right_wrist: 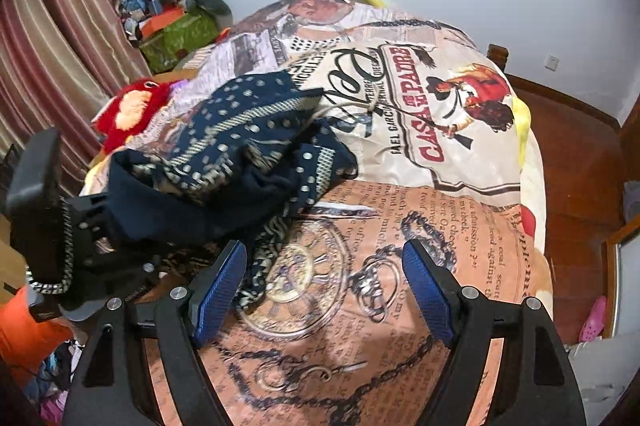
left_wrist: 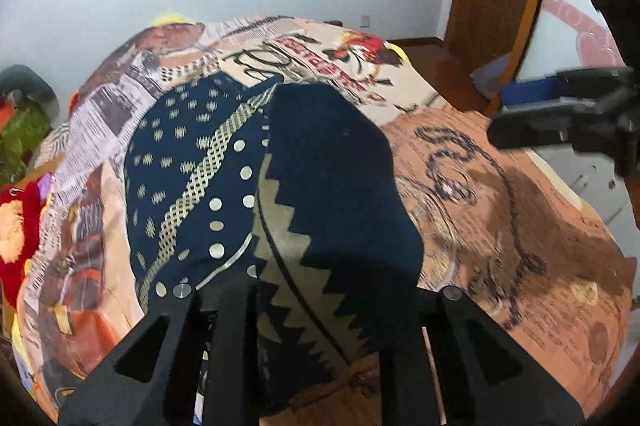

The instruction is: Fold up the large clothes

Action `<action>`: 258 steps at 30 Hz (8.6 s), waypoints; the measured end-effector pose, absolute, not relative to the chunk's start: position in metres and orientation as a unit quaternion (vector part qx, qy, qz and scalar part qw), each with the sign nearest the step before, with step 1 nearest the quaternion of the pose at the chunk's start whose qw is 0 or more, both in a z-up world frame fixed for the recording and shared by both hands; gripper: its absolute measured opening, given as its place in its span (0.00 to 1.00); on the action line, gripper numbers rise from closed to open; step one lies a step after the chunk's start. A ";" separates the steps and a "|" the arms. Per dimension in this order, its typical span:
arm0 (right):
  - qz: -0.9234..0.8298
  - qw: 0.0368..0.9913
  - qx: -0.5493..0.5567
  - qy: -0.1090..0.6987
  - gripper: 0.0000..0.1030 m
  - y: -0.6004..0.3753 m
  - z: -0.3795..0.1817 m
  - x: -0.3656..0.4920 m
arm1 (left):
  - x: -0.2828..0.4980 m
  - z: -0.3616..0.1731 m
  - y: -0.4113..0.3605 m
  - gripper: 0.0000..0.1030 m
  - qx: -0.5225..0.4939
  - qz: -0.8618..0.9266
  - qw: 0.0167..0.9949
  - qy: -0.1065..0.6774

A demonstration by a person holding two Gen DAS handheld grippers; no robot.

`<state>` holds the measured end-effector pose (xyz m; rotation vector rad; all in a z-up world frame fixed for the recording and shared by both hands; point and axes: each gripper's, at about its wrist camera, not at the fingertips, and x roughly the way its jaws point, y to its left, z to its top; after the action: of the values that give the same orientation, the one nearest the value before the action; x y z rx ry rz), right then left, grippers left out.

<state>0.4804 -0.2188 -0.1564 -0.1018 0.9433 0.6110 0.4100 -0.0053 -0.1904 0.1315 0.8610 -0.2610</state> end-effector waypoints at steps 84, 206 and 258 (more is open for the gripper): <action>0.343 0.692 0.180 0.609 0.86 -0.110 -0.283 0.591 | 0.513 -0.285 0.167 0.83 -0.381 -0.238 0.730 0.515; 0.415 0.904 -0.026 0.097 0.73 -0.069 0.004 0.231 | 0.087 0.017 0.129 0.79 -0.022 0.127 0.987 0.092; 0.346 0.933 -0.024 0.093 1.00 -0.094 -0.019 0.156 | 0.039 -0.014 0.126 0.99 -0.056 0.154 0.980 0.112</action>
<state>0.1563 -0.0943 -0.0186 -0.0493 0.1902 0.7088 0.0388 0.1264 -0.0141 -0.1126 0.2253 0.3107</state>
